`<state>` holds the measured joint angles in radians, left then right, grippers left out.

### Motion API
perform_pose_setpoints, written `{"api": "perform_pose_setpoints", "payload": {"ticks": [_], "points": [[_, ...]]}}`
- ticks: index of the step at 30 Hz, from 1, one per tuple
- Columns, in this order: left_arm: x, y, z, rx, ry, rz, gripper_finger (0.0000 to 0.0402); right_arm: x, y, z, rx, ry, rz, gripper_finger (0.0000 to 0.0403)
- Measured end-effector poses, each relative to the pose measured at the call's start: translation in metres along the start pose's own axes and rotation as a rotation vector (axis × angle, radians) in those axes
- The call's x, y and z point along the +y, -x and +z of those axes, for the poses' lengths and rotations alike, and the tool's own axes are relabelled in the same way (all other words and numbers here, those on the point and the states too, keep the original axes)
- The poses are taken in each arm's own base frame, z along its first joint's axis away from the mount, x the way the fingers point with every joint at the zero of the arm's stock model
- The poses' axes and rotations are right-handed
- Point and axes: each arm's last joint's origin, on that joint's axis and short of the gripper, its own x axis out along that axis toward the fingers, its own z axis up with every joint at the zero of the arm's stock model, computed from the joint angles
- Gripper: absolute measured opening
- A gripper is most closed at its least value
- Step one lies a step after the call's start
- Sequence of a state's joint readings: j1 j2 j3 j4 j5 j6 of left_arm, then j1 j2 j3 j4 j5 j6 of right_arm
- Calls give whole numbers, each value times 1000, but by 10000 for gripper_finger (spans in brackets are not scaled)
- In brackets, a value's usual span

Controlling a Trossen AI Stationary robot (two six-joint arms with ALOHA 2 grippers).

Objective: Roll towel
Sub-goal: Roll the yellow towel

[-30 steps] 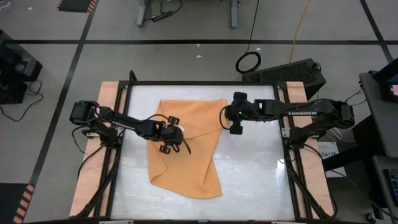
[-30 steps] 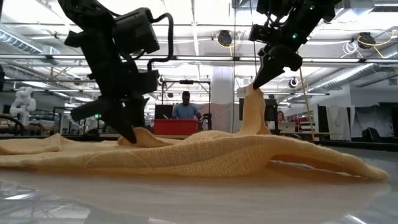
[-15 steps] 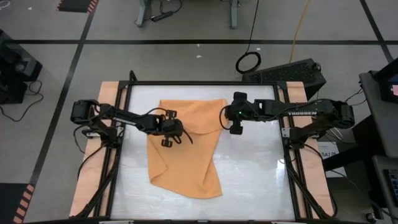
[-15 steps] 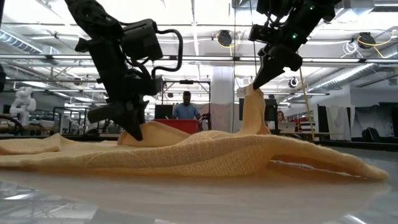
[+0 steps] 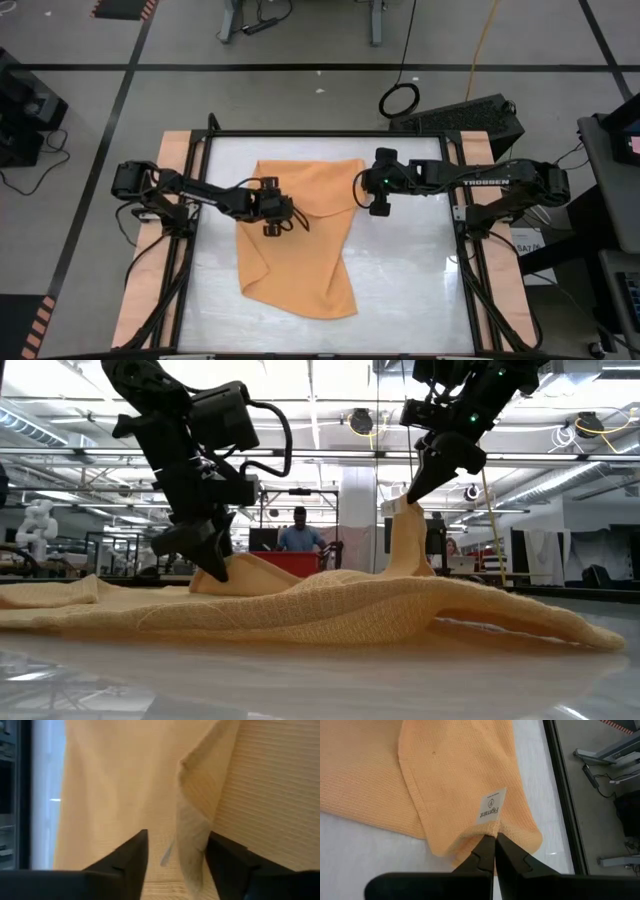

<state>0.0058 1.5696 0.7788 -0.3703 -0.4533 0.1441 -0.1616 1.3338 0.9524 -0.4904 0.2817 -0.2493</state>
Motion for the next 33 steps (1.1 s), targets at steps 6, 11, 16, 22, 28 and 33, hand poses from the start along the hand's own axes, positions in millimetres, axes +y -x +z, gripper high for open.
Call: {"api": "perform_pose_setpoints", "payload": {"ticks": [6,11,16,22,28,33], "points": [[-4,3,1,-4,-39,60,223,0,0,0,0,-2,0,0],[-4,8,5,-40,-66,131,224,0,0,0,-1,-2,0,0],[2,9,6,-45,-57,147,224,0,0,0,0,-2,0,0],[11,4,3,-28,-32,91,206,0,0,0,-1,-3,0,0],[9,4,1,-10,-45,61,131,0,0,0,-1,-2,0,0],[4,6,3,-46,-47,-9,57,0,0,0,-1,-3,0,0]]}}
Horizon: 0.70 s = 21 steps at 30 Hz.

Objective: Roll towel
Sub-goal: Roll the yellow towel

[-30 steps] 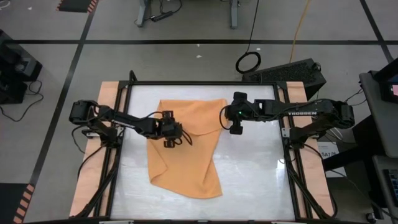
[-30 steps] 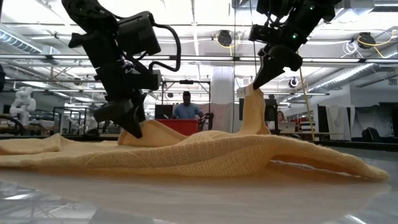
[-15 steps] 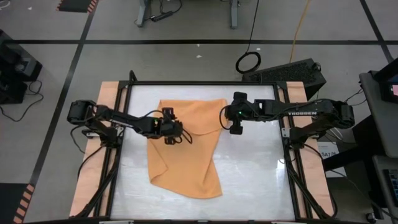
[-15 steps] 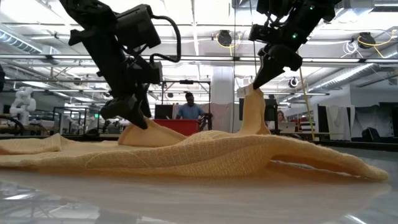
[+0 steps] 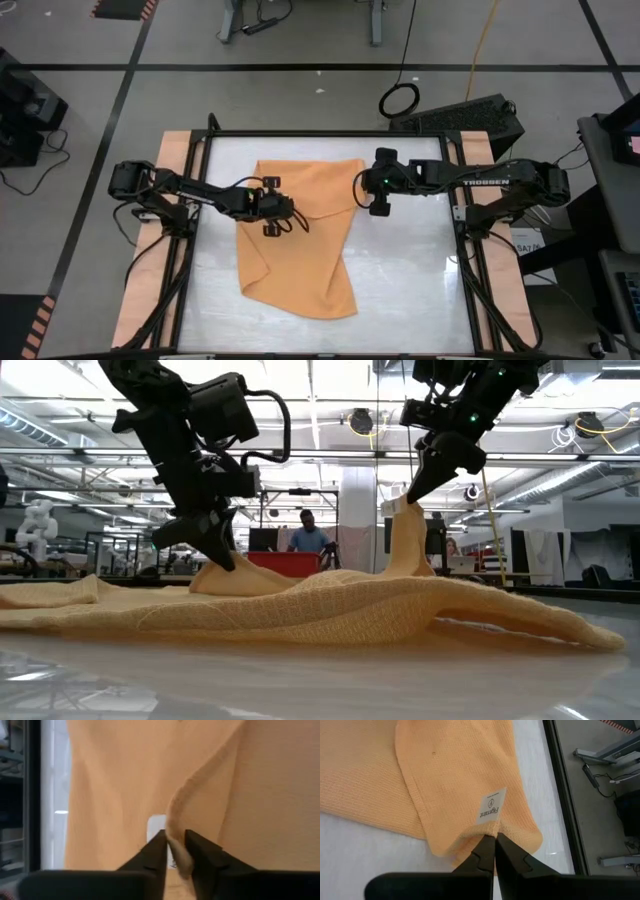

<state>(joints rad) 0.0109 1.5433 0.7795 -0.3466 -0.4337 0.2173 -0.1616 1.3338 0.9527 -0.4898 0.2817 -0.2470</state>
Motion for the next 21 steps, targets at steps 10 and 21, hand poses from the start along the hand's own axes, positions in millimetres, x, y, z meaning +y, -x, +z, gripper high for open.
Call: {"api": "perform_pose_setpoints", "payload": {"ticks": [10,21], "points": [[-1,1,0,4,-5,3,8,0,0,-2,17,5,4,1],[6,1,-2,40,-8,167,6,9,-1,-20,162,-27,144,78]]}}
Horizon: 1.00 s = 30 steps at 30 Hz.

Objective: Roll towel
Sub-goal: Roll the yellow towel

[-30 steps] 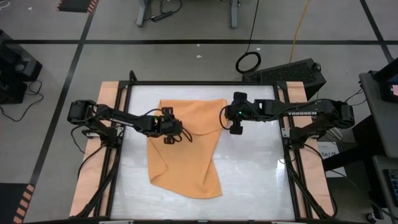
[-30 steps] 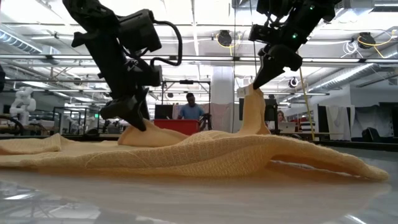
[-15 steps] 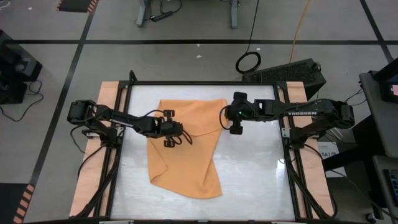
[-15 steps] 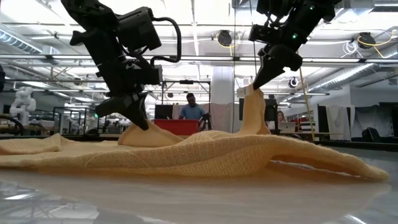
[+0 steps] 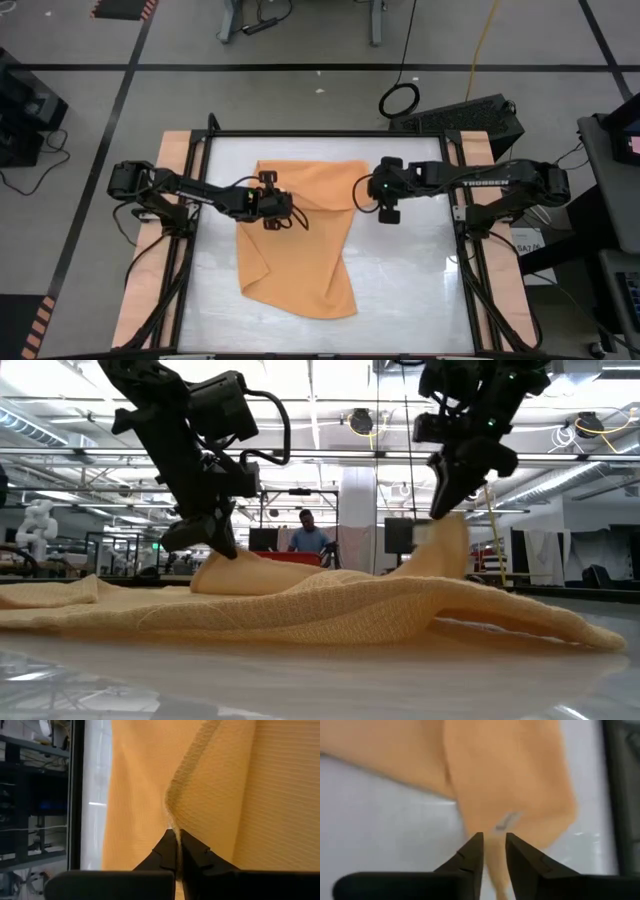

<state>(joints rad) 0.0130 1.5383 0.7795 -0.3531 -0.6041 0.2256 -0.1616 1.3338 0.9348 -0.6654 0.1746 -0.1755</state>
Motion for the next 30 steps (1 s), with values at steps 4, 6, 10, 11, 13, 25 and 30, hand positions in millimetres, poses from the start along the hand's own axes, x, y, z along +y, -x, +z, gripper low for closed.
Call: {"api": "perform_pose_setpoints", "payload": {"ticks": [4,6,10,11,13,25,30], "points": [[4,-2,-1,6,15,6,8,4,-9,-12,44,-59,4,88],[6,-4,-1,12,22,10,8,5,-14,-19,76,-90,-9,88],[12,-8,-4,31,42,19,9,8,-19,-27,110,-161,-51,93],[14,-9,-4,35,39,21,9,10,-19,-29,123,-172,-53,98],[17,-11,-5,43,37,23,9,15,-19,-32,156,-172,-55,115],[26,-17,-9,71,69,37,10,51,-26,-61,242,14,-218,258],[26,-17,-9,71,79,37,10,58,-33,-61,268,34,-234,263]]}}
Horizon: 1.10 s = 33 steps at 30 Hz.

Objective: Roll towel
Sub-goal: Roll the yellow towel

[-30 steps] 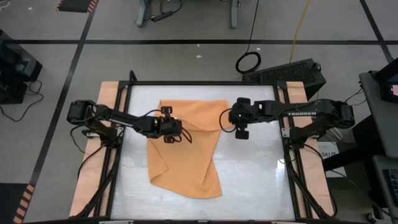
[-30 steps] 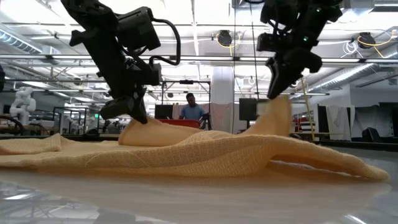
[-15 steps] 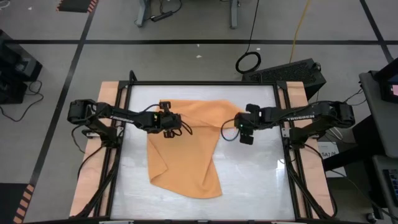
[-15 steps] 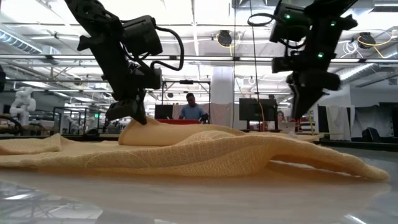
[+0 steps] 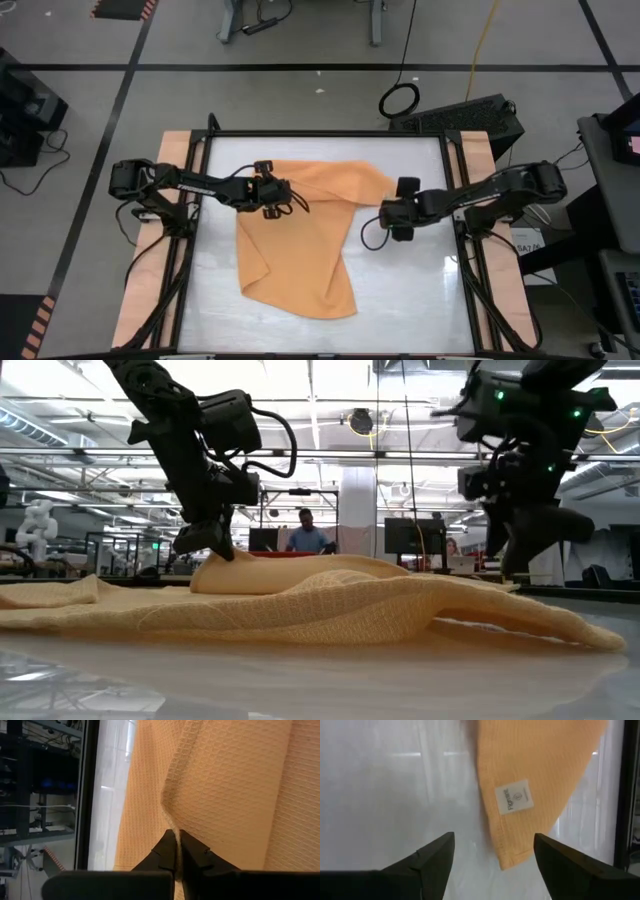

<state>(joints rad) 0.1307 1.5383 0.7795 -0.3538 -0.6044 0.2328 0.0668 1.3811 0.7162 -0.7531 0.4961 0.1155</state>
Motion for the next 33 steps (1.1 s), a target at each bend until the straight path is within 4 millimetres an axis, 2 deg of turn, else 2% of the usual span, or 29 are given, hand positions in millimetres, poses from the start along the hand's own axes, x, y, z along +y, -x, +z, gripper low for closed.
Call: {"api": "perform_pose_setpoints", "payload": {"ticks": [4,10,14,20,24,30,33], "points": [[0,0,0,-1,32,0,10,8,-15,1,73,28,-15,251],[0,0,1,-6,24,1,10,17,-37,-2,181,-19,-161,220],[0,0,1,-7,17,-3,10,19,-38,-7,204,-35,-229,198],[0,0,1,-8,14,-6,10,22,-42,-10,188,-14,-221,168],[0,0,2,-18,26,-5,10,24,-46,-13,163,-5,-219,121],[0,0,3,-35,27,-25,10,25,-50,-16,155,-8,-211,15],[0,0,3,-33,25,-20,10,24,-49,-15,160,-3,-212,9]]}}
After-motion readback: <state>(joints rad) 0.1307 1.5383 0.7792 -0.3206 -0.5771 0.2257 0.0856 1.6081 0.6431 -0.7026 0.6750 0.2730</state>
